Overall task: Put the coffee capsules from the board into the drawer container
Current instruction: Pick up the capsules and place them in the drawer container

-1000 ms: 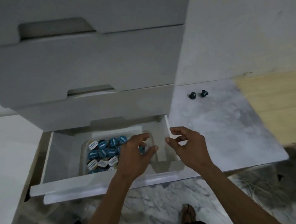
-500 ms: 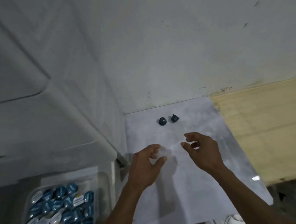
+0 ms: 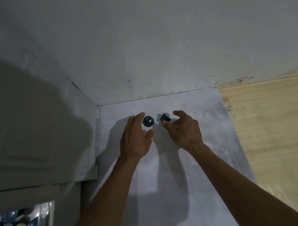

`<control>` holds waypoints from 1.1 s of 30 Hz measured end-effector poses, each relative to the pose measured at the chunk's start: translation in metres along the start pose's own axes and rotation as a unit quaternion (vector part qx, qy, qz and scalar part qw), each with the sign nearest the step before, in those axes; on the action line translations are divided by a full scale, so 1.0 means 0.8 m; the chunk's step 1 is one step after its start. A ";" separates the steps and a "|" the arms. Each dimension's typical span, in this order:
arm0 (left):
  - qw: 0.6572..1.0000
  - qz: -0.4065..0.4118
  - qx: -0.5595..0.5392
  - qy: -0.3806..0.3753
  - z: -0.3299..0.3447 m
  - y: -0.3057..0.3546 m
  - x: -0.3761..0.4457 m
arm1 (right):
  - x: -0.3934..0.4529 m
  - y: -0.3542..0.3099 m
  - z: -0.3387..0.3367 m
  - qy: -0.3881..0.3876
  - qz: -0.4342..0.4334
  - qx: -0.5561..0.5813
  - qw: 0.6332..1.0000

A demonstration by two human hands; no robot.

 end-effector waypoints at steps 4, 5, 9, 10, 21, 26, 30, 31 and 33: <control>0.998 0.033 0.052 -0.028 0.020 -0.003 0.028 | 0.016 0.003 0.018 0.010 -0.022 -0.065 0.998; 0.997 0.037 0.062 -0.032 0.023 -0.003 0.033 | 0.018 0.001 0.021 0.017 -0.033 -0.078 0.996; 0.994 0.052 0.089 -0.032 0.029 0.000 0.046 | 0.022 -0.001 0.027 0.026 -0.075 -0.106 0.991; 0.994 0.056 0.091 -0.029 0.030 0.001 0.048 | 0.023 -0.002 0.028 0.028 -0.090 -0.107 0.990; 0.991 0.127 -0.027 0.044 0.027 -0.014 0.019 | 0.012 0.023 0.024 0.048 -0.212 -0.061 0.974; 0.983 0.142 -0.068 0.099 0.028 -0.025 0.001 | 0.009 0.024 0.026 0.062 -0.230 -0.062 0.969; 0.980 0.134 -0.073 0.124 0.031 -0.037 -0.006 | 0.001 0.025 0.028 0.076 -0.247 -0.058 0.964; 0.981 0.134 -0.073 0.124 0.032 -0.040 -0.006 | 0.000 0.026 0.027 0.081 -0.253 -0.051 0.963; 0.981 0.131 -0.073 0.121 0.033 -0.041 -0.006 | -0.001 0.028 0.028 0.090 -0.264 -0.045 0.959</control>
Point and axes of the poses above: each hand's wrist, its own x-axis towards the middle knuckle, its own z-axis out of the palm, y = z × x, the point moved 4 cm from there along x, towards the middle knuckle, and after that the axes turned 6 degrees about -z, right-handed, at the moved point
